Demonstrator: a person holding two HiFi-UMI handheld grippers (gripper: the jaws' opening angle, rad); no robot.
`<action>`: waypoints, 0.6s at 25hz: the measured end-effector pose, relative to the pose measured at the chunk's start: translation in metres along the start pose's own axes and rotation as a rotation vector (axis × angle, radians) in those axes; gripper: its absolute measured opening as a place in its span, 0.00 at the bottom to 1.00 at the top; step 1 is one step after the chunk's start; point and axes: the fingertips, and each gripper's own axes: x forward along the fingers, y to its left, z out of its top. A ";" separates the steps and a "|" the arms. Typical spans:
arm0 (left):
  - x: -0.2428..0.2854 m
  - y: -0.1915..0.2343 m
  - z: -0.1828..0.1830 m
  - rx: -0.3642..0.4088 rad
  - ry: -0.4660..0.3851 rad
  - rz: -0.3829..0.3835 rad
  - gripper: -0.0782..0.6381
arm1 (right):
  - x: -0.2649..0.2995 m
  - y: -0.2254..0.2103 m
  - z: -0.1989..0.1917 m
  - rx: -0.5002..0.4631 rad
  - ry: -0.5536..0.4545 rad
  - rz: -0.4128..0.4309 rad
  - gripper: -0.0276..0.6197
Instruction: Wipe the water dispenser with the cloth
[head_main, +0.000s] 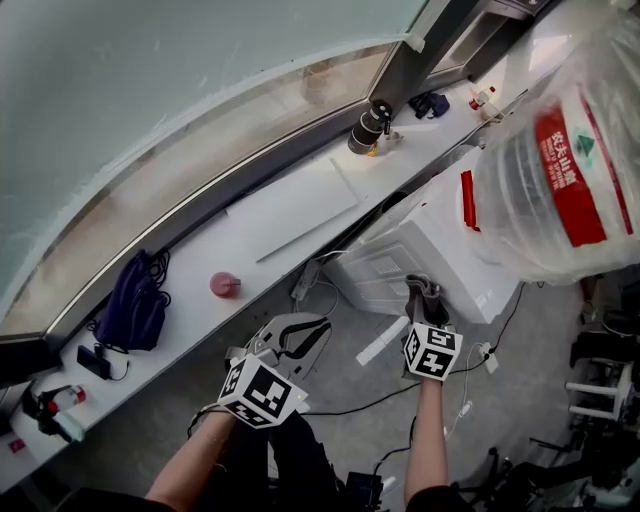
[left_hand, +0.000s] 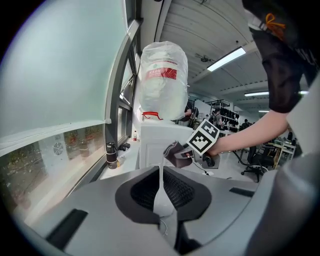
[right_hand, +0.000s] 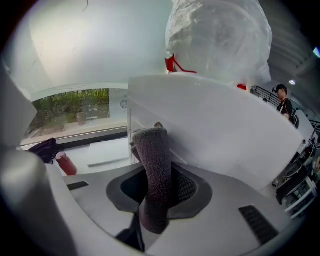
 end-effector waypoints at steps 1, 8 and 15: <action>0.001 0.002 -0.002 -0.004 -0.001 0.002 0.14 | 0.007 0.002 -0.007 0.007 0.013 -0.001 0.20; 0.016 0.008 -0.021 -0.015 -0.002 -0.006 0.14 | 0.055 0.012 -0.060 0.057 0.105 -0.006 0.20; 0.032 0.013 -0.048 0.008 0.014 -0.029 0.14 | 0.103 0.026 -0.108 0.123 0.180 -0.009 0.20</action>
